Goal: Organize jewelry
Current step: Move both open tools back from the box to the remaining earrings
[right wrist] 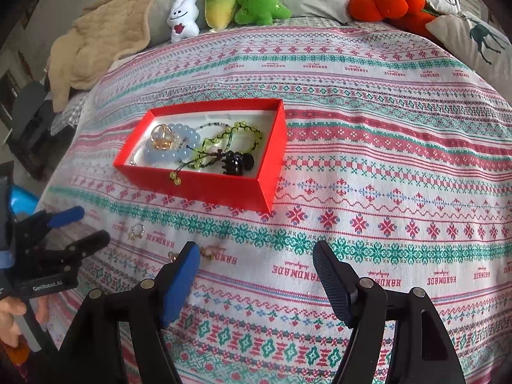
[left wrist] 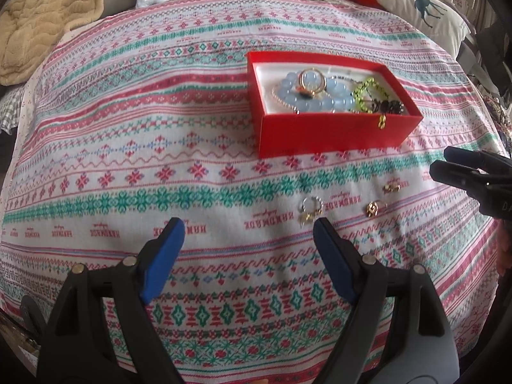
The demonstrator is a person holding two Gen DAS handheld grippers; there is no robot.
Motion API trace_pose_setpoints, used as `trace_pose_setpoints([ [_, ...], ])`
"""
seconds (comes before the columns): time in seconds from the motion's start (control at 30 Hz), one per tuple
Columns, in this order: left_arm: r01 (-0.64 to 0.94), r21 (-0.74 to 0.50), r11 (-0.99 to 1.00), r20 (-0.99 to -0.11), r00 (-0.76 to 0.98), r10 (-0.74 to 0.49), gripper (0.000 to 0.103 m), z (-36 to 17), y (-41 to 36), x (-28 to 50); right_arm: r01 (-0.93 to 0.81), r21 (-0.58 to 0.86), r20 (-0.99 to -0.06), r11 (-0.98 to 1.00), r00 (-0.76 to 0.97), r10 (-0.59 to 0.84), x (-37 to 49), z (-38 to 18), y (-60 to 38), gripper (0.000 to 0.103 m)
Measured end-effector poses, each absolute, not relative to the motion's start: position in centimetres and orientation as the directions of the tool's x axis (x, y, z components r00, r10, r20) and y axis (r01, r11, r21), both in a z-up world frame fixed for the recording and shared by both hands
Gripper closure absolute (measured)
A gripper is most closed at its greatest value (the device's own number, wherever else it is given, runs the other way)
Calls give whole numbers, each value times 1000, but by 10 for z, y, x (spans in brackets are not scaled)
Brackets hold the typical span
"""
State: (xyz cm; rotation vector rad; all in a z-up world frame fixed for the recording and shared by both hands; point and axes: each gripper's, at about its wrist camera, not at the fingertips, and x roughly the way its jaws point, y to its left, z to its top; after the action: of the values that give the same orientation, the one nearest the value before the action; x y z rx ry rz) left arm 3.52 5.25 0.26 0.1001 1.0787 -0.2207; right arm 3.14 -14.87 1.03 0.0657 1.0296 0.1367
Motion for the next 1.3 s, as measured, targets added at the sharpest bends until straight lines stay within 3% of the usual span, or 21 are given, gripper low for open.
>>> trace_pose_setpoints([
  [0.77, 295, -24, 955, -907, 396, -145, 20, -15, 41, 24, -152, 38, -899, 988, 427, 100, 21, -25, -114, 29],
  [0.97, 315, -46, 948, -907, 385, -172, 44, -16, 36, 26, -191, 87, -897, 978, 411, 160, 18, -28, -95, 30],
  [1.13, 337, -61, 939, -899, 390, -198, 54, -14, 30, 28, -241, 105, -894, 965, 401, 198, 21, -29, -77, 53],
  [1.3, 367, -76, 927, -889, 395, -229, 60, -11, 22, 31, -284, 126, -882, 950, 406, 238, 31, -31, -62, 67],
])
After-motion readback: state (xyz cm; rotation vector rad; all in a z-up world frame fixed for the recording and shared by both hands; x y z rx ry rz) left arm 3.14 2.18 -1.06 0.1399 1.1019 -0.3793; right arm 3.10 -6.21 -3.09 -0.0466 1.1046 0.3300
